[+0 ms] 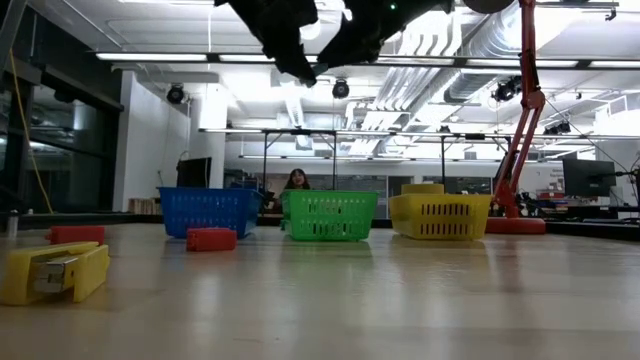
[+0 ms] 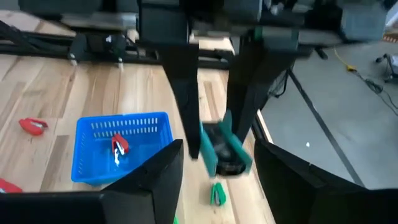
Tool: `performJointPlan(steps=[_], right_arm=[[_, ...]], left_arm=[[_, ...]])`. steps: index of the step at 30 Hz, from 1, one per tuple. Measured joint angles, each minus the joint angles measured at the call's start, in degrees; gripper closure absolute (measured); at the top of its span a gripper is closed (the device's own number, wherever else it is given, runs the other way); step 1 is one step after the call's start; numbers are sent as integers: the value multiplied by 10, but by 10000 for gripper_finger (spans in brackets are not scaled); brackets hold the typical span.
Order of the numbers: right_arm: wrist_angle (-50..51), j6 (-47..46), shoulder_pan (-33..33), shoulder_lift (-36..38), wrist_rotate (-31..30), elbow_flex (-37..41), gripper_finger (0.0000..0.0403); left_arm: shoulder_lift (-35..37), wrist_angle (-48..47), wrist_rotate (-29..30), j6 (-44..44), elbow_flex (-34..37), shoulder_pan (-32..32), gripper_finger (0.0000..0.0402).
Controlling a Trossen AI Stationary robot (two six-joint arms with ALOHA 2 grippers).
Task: Pick and place Stapler, Stapler remover, tape
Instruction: Put the blue staple remover into the green bin
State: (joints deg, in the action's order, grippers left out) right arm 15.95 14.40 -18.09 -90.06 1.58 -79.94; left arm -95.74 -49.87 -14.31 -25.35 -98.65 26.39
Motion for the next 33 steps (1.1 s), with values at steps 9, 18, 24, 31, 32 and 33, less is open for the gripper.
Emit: performJointPlan(steps=[9, 18, 24, 31, 32, 33], right_arm=[[11, 13, 1, 1, 0, 0, 255], [12, 25, 2, 1, 2, 0, 279], [13, 26, 2, 1, 4, 0, 279], [14, 26, 1, 2, 4, 0, 280], [13, 25, 1, 2, 4, 0, 280], [13, 24, 1, 2, 4, 0, 280]], left_arm=[[0, 5, -18, 3, 0, 1, 302], [0, 5, -36, 3, 0, 1, 302], [0, 5, -37, 1, 0, 1, 302], [0, 23, -53, -1, 1, 1, 302], [0, 26, -57, -1, 1, 1, 302], [0, 28, -59, -1, 1, 2, 302]])
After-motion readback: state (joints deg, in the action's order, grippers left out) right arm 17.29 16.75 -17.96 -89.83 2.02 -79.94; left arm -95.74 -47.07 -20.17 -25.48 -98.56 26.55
